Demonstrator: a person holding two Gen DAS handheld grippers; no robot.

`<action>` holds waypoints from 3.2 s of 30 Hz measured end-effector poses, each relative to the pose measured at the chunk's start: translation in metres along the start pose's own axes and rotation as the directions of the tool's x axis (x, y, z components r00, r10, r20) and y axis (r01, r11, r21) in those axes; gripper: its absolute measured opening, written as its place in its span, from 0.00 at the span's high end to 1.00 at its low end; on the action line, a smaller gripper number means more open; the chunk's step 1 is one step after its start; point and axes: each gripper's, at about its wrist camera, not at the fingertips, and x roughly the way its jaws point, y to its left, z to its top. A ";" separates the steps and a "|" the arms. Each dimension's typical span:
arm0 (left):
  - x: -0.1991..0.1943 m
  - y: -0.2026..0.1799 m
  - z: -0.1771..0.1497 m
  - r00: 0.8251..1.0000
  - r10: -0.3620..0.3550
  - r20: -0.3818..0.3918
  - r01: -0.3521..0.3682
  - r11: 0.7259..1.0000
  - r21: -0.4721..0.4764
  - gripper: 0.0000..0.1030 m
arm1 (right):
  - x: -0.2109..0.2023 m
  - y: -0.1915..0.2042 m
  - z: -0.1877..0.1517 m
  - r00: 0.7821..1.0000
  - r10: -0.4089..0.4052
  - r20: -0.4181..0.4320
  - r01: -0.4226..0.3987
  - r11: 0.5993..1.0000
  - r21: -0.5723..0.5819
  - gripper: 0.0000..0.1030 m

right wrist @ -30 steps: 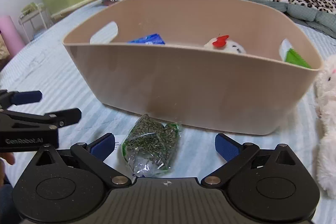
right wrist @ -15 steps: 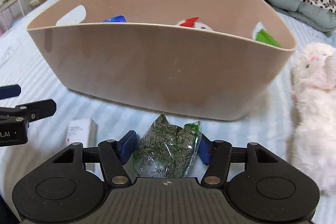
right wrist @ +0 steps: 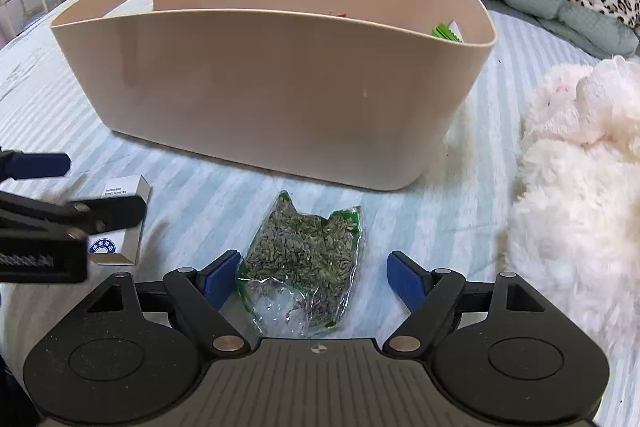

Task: Organize objects
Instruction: 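Grasp the white card box with left tool while right tool grasps herb bag, then lift card box and herb bag over the basket and release them inside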

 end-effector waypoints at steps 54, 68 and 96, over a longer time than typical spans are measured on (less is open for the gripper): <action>-0.056 -0.012 0.129 0.946 0.029 0.323 -0.055 0.996 0.072 0.68 | -0.110 -0.031 0.098 0.901 0.042 0.431 -0.074 0.996 0.058 0.50; 0.010 -0.008 0.125 0.987 0.121 0.109 -0.124 0.992 0.023 0.68 | -0.022 -0.020 0.108 0.969 -0.012 0.248 -0.012 0.995 0.095 0.50; -0.107 -0.015 0.071 0.981 0.089 0.172 -0.092 0.996 0.009 0.17 | -0.138 -0.011 0.048 0.947 -0.034 0.321 -0.003 0.994 0.113 0.00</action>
